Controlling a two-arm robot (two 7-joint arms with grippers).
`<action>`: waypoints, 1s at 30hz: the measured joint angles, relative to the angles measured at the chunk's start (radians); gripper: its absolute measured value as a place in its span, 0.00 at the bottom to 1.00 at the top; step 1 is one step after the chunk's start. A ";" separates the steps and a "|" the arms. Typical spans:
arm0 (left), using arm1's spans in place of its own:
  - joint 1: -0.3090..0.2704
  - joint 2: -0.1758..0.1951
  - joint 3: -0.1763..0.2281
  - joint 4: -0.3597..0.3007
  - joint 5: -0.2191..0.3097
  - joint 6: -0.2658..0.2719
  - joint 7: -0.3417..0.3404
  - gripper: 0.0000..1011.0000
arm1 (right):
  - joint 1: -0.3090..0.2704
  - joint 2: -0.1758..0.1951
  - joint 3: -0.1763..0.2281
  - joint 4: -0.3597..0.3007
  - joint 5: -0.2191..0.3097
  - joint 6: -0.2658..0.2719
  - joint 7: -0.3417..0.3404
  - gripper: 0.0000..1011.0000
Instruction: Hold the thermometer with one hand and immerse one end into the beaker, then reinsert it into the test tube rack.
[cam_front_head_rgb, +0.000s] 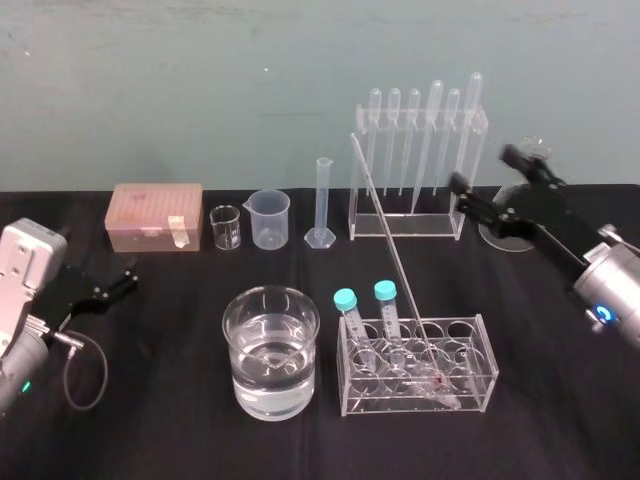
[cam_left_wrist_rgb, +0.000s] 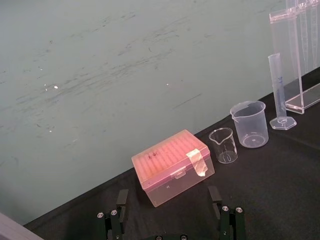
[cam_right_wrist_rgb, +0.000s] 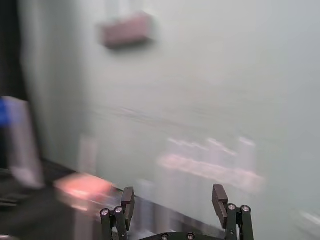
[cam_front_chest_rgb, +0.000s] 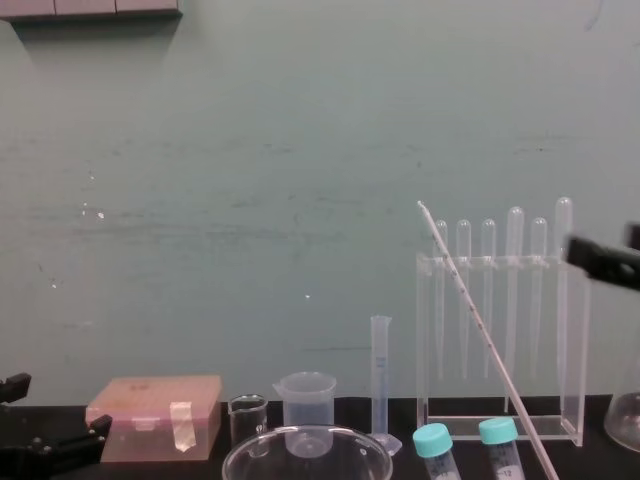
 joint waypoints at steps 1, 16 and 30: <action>0.000 0.000 0.000 0.000 0.000 0.000 0.000 1.00 | -0.007 -0.003 0.005 0.000 -0.023 0.013 -0.046 0.99; 0.000 0.000 0.000 0.000 0.000 0.000 0.000 1.00 | -0.042 -0.032 0.015 0.028 -0.165 0.107 -0.268 0.99; 0.000 0.000 0.000 0.000 0.000 0.000 0.000 1.00 | -0.040 -0.030 0.015 0.025 -0.158 0.102 -0.259 0.99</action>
